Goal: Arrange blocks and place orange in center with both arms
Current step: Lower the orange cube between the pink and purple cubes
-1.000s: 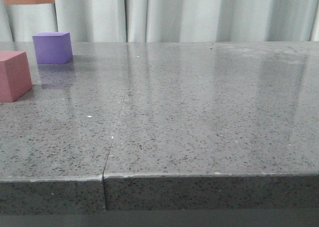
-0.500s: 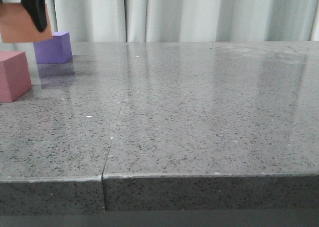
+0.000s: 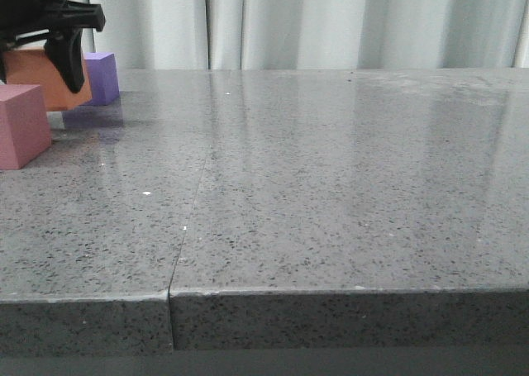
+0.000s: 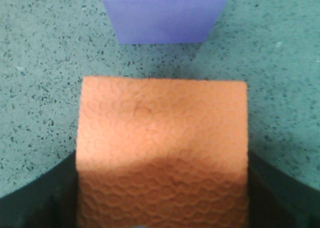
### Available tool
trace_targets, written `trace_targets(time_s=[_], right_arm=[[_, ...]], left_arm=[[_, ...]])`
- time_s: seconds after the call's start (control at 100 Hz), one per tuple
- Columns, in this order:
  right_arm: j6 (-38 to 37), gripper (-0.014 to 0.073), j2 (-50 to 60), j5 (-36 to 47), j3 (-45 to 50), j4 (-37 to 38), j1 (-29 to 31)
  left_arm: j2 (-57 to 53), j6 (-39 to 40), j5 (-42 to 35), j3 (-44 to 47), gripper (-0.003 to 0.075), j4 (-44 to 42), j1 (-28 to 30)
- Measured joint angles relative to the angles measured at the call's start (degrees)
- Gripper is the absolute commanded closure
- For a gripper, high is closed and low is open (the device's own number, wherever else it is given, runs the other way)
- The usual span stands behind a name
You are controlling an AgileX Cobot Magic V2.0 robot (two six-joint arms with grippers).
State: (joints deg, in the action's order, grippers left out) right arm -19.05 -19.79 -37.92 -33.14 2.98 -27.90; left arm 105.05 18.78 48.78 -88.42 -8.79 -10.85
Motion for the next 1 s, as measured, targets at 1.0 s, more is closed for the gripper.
trace_targets(time_s=[1.0], right_arm=[[0.0, 0.0631, 0.0, 0.03, 0.0, 0.0, 0.0]], left_arm=[[1.55, 0.75, -0.23, 0.12, 0.0164, -1.22, 0.0]])
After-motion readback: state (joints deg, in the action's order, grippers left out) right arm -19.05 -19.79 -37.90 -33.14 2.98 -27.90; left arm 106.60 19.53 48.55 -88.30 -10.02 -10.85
